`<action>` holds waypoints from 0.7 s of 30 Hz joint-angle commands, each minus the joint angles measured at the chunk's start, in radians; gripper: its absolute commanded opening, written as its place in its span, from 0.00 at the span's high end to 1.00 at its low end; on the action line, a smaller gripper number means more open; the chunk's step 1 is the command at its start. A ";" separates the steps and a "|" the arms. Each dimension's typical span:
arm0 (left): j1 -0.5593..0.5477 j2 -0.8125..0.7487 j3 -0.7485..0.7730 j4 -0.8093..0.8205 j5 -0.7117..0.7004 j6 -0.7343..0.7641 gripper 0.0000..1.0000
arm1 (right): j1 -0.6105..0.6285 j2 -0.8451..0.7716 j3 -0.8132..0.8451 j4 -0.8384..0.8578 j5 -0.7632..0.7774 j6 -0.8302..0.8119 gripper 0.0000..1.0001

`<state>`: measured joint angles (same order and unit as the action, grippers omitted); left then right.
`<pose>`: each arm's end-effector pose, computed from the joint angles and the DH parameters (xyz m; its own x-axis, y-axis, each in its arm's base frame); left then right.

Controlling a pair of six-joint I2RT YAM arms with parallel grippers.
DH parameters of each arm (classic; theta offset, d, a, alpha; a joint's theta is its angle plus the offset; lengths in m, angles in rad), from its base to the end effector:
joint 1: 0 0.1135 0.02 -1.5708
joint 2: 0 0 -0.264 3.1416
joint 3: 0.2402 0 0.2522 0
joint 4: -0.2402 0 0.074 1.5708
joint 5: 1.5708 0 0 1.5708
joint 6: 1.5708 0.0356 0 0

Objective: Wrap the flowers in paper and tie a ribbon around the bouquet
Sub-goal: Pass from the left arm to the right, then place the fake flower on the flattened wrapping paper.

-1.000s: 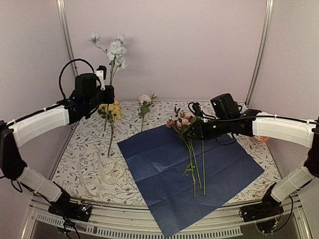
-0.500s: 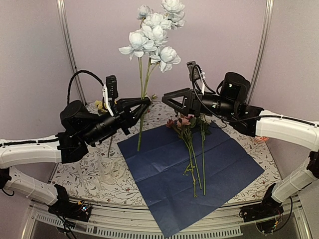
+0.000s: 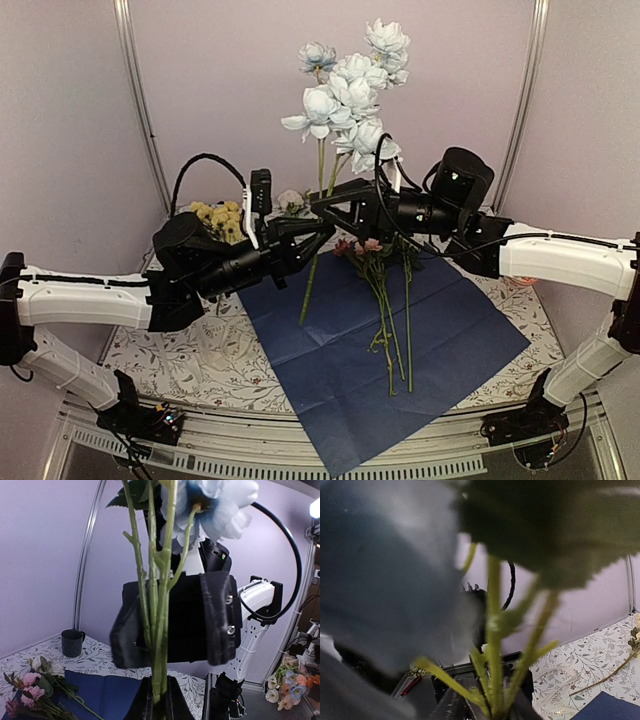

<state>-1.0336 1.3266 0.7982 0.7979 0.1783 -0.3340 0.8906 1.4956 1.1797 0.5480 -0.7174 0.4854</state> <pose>0.1497 -0.2636 0.3270 -0.1771 -0.3331 -0.9261 0.9261 0.2620 -0.2714 0.2018 0.2866 0.3809 -0.3331 0.1472 -0.9313 -0.9416 -0.1042 0.3203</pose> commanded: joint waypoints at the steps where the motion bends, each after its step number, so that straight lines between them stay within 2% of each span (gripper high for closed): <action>1: -0.018 0.018 0.042 0.046 0.032 -0.024 1.00 | 0.004 0.002 0.023 0.018 0.001 -0.002 0.96; 2: -0.017 0.020 0.044 0.039 0.033 -0.025 1.00 | 0.003 -0.010 0.023 0.000 0.028 -0.004 1.00; 3: -0.019 0.019 0.048 0.021 0.025 -0.023 1.00 | 0.000 -0.019 0.023 -0.031 0.062 -0.006 1.00; 4: -0.017 0.019 0.054 -0.014 0.011 -0.019 0.85 | -0.009 -0.030 0.023 -0.069 0.108 -0.007 1.00; 5: -0.017 0.018 0.063 -0.056 -0.011 -0.011 0.60 | -0.021 -0.039 0.023 -0.126 0.151 0.000 1.00; 6: -0.017 0.016 0.071 -0.109 -0.042 0.000 0.41 | -0.040 -0.045 0.023 -0.194 0.192 0.009 1.00; 7: -0.016 0.012 0.077 -0.167 -0.081 0.012 0.30 | -0.062 -0.049 0.023 -0.271 0.231 0.022 1.00; 8: -0.012 0.005 0.081 -0.226 -0.130 0.021 0.25 | -0.086 -0.048 0.023 -0.404 0.266 0.040 1.00; 10: 0.008 -0.013 0.086 -0.365 -0.227 0.025 0.19 | -0.144 -0.044 0.048 -0.588 0.310 0.071 1.00; 14: 0.119 -0.038 0.101 -0.609 -0.337 -0.017 0.16 | -0.214 -0.028 -0.035 -0.808 0.331 0.078 1.00; 18: 0.282 -0.013 0.117 -0.838 -0.403 -0.138 0.16 | -0.222 0.082 -0.043 -0.889 0.243 0.046 1.00; 21: 0.375 0.020 0.099 -0.900 -0.434 -0.123 0.17 | -0.221 0.150 -0.032 -0.888 0.257 0.052 1.00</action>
<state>-0.7589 1.3148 0.8921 0.1165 -0.1566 -0.4152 0.6567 1.5715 1.1526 -0.2379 -0.4496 0.5415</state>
